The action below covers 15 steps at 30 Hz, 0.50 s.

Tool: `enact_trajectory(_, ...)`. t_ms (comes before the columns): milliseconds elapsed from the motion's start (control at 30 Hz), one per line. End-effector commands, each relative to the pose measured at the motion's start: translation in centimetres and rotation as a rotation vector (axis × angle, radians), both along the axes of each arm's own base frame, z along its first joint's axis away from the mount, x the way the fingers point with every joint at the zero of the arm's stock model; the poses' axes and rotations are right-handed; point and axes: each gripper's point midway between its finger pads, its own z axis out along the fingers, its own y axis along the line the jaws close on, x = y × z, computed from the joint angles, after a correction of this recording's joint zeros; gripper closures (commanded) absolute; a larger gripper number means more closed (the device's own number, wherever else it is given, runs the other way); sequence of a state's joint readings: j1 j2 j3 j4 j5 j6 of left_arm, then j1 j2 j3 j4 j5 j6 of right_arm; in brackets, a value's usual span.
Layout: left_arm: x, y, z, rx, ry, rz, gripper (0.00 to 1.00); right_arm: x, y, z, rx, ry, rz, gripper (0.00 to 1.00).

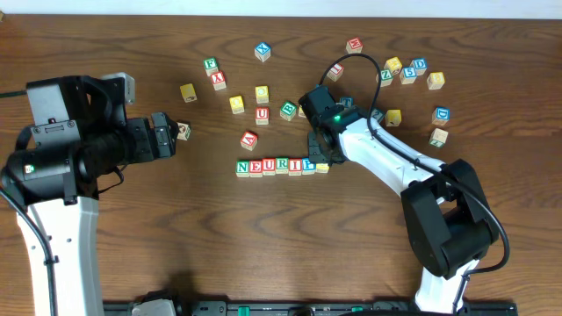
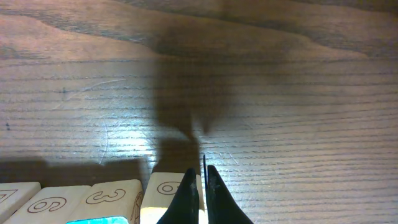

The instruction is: Spell out NEURIPS

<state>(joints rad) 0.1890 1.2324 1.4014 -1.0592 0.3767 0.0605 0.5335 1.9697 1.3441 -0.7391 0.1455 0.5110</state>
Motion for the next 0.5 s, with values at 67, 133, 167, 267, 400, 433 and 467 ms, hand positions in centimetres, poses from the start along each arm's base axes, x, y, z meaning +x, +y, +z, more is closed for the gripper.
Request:
enact_trajectory(67, 0.0, 0.0, 0.7, 0.004, -0.021, -0.008, 0.05, 0.0, 0.2, 0.6, 0.009, -0.013, 0.016, 0.99)
enact_trajectory(133, 0.0, 0.0, 0.7, 0.004, -0.021, -0.008, 0.05, 0.0, 0.4, 0.6, 0.019, -0.015, 0.018, 0.99)
enact_trajectory(167, 0.0, 0.0, 0.7, 0.004, -0.021, -0.008, 0.05, 0.1, 0.9, 0.6, 0.045, -0.016, 0.023, 0.99)
enact_trajectory(267, 0.0, 0.0, 0.7, 0.004, -0.021, -0.008, 0.05, 0.2, 1.0, 0.6, 0.049, -0.017, 0.025, 0.99)
enact_trajectory(400, 0.0, 0.0, 0.7, 0.004, -0.021, -0.008, 0.05, 0.1, 1.2, 0.6, 0.057, -0.012, 0.034, 0.99)
enact_trajectory(433, 0.0, 0.0, 0.7, 0.004, -0.021, -0.008, 0.05, 0.1, 1.2, 0.6, 0.057, -0.012, 0.034, 0.99)
enact_trajectory(467, 0.0, 0.0, 0.7, 0.004, -0.021, -0.008, 0.05, 0.1, 1.2, 0.6, 0.057, -0.012, 0.034, 0.99)
